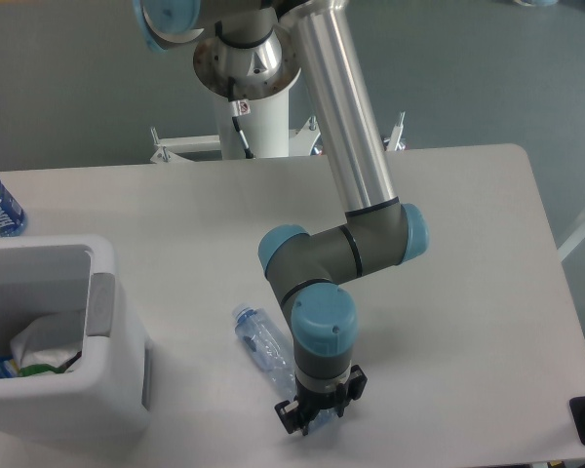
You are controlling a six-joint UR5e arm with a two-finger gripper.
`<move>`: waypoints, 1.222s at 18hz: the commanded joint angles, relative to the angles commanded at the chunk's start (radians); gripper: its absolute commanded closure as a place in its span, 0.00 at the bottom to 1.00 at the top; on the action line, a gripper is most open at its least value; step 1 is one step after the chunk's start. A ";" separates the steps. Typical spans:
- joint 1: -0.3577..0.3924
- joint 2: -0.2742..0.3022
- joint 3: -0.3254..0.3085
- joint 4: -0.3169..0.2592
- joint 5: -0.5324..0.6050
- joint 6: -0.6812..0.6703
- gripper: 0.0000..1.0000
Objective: Place the trash in the trash can
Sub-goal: 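Close the gripper around the bottle's base end, then lift the water bottle and carry it over the trash bin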
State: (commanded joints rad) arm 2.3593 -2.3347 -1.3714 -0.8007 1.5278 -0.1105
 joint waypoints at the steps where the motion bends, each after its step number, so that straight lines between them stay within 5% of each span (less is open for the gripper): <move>1: 0.000 0.000 0.000 0.000 0.006 0.000 0.37; 12: -0.006 0.023 -0.005 -0.005 0.017 0.014 0.41; 18: 0.000 0.104 0.003 -0.003 0.011 0.077 0.41; 22: 0.041 0.207 0.011 -0.003 -0.006 0.083 0.41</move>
State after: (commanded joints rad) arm 2.4006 -2.1279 -1.3607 -0.8038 1.5218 -0.0276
